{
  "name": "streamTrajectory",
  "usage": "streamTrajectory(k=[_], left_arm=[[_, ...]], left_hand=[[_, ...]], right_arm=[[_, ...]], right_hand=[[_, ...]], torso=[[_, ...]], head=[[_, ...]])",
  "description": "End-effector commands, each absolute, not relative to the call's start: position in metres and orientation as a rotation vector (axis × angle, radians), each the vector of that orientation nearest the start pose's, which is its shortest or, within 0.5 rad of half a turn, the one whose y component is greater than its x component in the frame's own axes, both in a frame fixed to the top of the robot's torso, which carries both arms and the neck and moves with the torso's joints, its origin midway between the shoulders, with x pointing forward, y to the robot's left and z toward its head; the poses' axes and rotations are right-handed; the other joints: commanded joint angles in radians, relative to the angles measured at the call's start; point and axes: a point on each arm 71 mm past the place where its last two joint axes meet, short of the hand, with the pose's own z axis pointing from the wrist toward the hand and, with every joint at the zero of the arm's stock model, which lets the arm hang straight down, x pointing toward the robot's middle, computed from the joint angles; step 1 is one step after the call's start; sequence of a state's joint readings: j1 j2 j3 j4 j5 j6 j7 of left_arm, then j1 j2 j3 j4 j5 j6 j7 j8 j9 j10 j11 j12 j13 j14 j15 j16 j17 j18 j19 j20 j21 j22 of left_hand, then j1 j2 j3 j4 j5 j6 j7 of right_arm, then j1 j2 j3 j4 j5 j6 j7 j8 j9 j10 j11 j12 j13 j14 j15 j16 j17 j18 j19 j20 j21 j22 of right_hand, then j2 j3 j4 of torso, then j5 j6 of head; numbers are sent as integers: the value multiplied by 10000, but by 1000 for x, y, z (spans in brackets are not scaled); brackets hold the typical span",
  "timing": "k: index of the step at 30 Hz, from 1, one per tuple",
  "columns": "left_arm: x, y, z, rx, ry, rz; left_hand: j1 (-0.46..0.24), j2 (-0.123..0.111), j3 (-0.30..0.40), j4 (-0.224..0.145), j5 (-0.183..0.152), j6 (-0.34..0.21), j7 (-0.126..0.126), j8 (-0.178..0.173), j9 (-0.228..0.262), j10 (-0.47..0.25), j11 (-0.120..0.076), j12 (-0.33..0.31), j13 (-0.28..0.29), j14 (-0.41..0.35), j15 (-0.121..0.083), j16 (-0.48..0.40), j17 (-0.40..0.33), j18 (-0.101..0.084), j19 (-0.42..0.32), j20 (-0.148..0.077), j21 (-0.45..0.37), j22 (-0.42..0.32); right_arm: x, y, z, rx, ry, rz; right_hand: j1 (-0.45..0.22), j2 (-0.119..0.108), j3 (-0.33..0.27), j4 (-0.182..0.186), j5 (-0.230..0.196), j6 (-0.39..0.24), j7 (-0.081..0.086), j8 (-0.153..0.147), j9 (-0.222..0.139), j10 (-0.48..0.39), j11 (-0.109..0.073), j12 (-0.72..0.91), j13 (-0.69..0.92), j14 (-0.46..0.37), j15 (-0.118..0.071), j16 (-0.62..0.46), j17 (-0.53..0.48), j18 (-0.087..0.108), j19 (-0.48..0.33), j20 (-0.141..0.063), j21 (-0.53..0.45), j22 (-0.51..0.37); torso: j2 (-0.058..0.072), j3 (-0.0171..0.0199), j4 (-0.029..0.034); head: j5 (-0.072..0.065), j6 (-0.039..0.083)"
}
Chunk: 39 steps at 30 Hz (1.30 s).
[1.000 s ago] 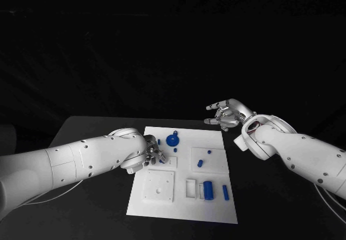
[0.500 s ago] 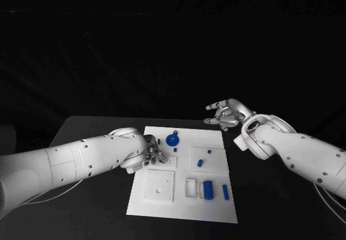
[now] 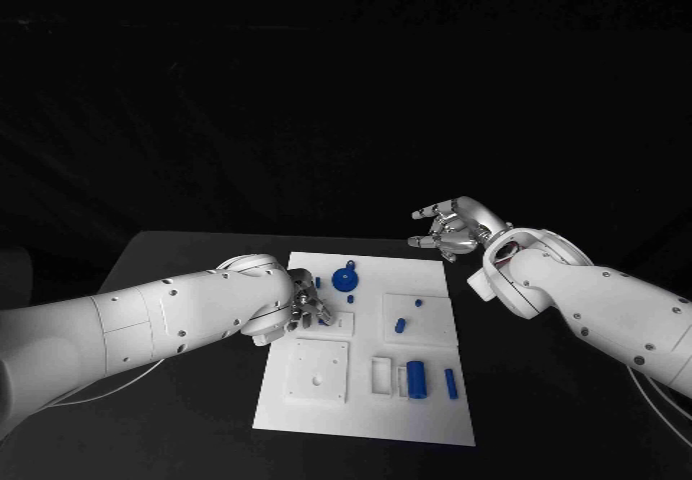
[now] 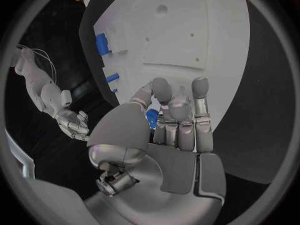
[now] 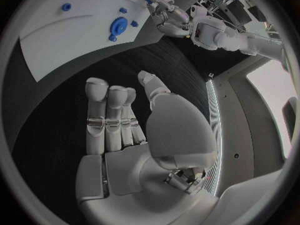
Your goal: Assemble the parts on the task board
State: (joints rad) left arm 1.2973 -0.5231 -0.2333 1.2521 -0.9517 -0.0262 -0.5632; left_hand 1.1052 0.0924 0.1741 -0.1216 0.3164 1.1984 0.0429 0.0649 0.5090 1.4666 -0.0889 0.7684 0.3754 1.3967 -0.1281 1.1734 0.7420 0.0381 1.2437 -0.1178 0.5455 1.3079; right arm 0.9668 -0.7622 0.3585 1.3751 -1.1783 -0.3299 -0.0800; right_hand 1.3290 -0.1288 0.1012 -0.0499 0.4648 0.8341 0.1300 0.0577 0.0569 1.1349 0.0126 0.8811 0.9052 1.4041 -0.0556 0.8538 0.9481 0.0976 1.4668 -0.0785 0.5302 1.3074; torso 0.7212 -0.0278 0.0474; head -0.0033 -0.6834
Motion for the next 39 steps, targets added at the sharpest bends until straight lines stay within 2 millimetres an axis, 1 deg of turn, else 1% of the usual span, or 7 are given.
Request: streamTrajectory(k=[1, 13, 15, 17, 18, 30, 39], left_arm=[[511, 147, -258, -2136, 23382, -2737], [512, 146, -258, -1967, 23435, -2613], [512, 146, -258, -1940, 23445, -2607], [512, 145, -258, -1911, 23455, -2604], [512, 145, -258, -1899, 23459, -2605], [511, 144, -258, -1920, 23267, -2772], [507, 147, -256, -2124, 22945, -3064]], left_hand=[[43, 106, -70, 7, -63, 1952, -1088, 19, 7171, 461, -94, 38, 11, 24, 41, 44, 2, 85, 20, 82, -14, 186], [12, 134, -122, 49, -178, 2003, -1100, 24, 7197, 461, -96, 72, 29, 43, 53, 91, 70, 112, 14, 120, 3, 188], [10, 149, -144, 70, -282, 2014, -1101, 22, 7207, 459, -95, 81, 33, 43, 58, 103, 86, 121, 11, 133, 7, 187], [23, 205, -175, 103, -755, 2035, -1105, 24, 7219, 460, -96, 84, 34, 43, 60, 109, 94, 130, 10, 143, 14, 188], [30, 216, -188, 110, -781, 2038, -1104, 22, 7224, 459, -95, 88, 36, 45, 62, 114, 101, 133, 9, 147, 17, 188], [88, 349, -214, 148, -860, 2037, -1103, 20, 7249, 460, -96, 93, 34, 52, 63, 118, 100, 156, 5, 166, 38, 186], [92, 366, -207, 126, -851, 2061, -1108, 22, 7261, 459, -100, 115, 40, 69, 63, 150, 134, 168, 15, 174, 53, 188]], right_arm=[[522, -228, -175, 4027, 15675, 8462], [522, -228, -175, 4026, 15698, 8461], [522, -228, -175, 4027, 15700, 8463], [522, -228, -175, 4028, 15703, 8466], [522, -228, -175, 4028, 15704, 8468], [522, -229, -176, 4033, 15700, 8455], [522, -230, -176, 4040, 15705, 8425]], right_hand=[[-134, -5, 12, -71, 17, 42, -11, -21, -12, -61, 2, -25, -9, -57, -32, -63, -10, 118, 267, 15, -35, 606], [-134, -5, 12, -71, 17, 42, -11, -21, -12, -61, 2, -25, -9, -57, -32, -63, -10, 118, 267, 15, -35, 606], [-134, -5, 12, -71, 17, 42, -11, -21, -12, -61, 2, -25, -9, -57, -32, -63, -10, 118, 267, 15, -35, 606], [-134, -5, 12, -71, 17, 42, -11, -21, -12, -61, 2, -25, -9, -57, -32, -63, -10, 118, 267, 15, -35, 606], [-134, -5, 12, -71, 17, 42, -11, -21, -12, -61, 2, -25, -9, -57, -32, -63, -10, 118, 267, 15, -35, 606], [-163, 6, 14, -79, 30, 27, -10, -23, -13, -65, 2, -21, -15, -53, -34, -63, -6, 117, 273, 14, -67, 605], [-163, 6, 14, -79, 30, 27, -10, -23, -13, -65, 2, -21, -15, -53, -34, -63, -6, 117, 273, 14, -67, 605]], torso=[[2, 0, 0], [1, 8, 2], [3, 11, 2], [4, 13, 1], [3, 11, -1], [2, -1, 1], [1, -10, 5]], head=[[-4, -7], [5, -19], [15, -18], [18, -15], [15, -13], [-15, -53], [-41, -55]])
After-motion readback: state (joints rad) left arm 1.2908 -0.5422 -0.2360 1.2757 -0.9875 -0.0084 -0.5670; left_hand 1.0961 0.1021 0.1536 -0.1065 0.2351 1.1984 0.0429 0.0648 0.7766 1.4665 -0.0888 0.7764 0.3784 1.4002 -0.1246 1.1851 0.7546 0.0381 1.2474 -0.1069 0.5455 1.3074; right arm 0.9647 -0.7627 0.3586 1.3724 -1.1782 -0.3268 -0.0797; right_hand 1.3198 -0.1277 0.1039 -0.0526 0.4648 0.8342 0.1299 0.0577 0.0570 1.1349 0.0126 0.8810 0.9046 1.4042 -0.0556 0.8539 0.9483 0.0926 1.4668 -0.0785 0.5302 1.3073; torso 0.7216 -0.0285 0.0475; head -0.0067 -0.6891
